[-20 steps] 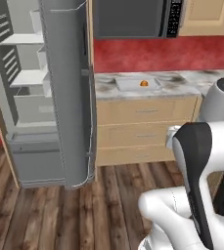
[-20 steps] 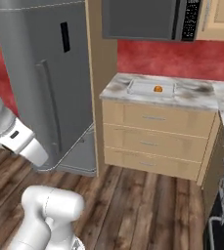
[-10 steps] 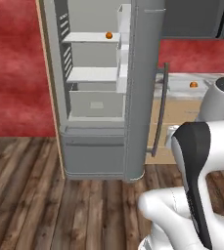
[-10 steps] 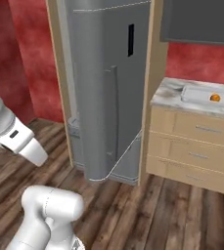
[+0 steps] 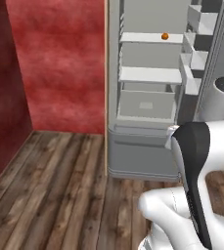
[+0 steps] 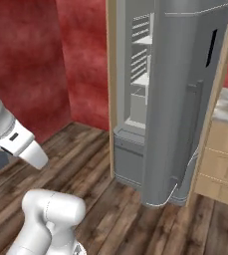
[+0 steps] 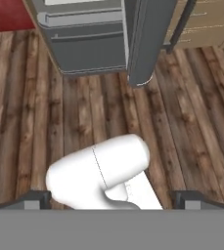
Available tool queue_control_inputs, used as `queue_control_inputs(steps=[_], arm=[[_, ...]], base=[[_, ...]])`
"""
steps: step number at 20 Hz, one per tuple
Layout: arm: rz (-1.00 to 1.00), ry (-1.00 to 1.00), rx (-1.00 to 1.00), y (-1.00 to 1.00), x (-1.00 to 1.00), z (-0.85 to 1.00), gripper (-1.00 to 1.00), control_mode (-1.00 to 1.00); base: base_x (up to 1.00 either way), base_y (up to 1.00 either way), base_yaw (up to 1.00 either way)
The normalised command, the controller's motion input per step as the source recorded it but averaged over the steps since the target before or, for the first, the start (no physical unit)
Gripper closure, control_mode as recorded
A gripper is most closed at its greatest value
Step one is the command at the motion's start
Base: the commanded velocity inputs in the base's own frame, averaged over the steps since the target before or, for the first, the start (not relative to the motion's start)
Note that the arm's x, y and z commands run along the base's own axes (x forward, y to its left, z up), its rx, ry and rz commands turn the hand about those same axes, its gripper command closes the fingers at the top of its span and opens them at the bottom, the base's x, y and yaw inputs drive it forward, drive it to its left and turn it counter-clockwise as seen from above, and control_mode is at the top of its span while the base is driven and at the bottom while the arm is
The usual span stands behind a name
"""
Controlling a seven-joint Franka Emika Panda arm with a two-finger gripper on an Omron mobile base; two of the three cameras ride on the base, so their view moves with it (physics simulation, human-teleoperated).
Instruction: Pick the tangerine and orange from the fridge and place them inside the tupperware on the counter.
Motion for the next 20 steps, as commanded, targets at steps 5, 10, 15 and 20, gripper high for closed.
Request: queue_control_inputs(steps=[5, 10, 15, 20], arm=[[0.00, 0.00, 0.00, 0.00, 0.00, 0.00, -1.00, 1.00], [0.00, 0.00, 0.00, 0.00, 0.00, 0.00, -1.00, 1.00], [0.00, 0.00, 0.00, 0.00, 0.00, 0.00, -1.00, 1.00], [0.00, 0.00, 0.00, 0.00, 0.00, 0.00, -1.00, 1.00]], base=[[0.72, 0.41, -0.14], [0.89, 0.26, -0.40], [0.92, 0.18, -0.39], [0.70, 0.27, -0.31]])
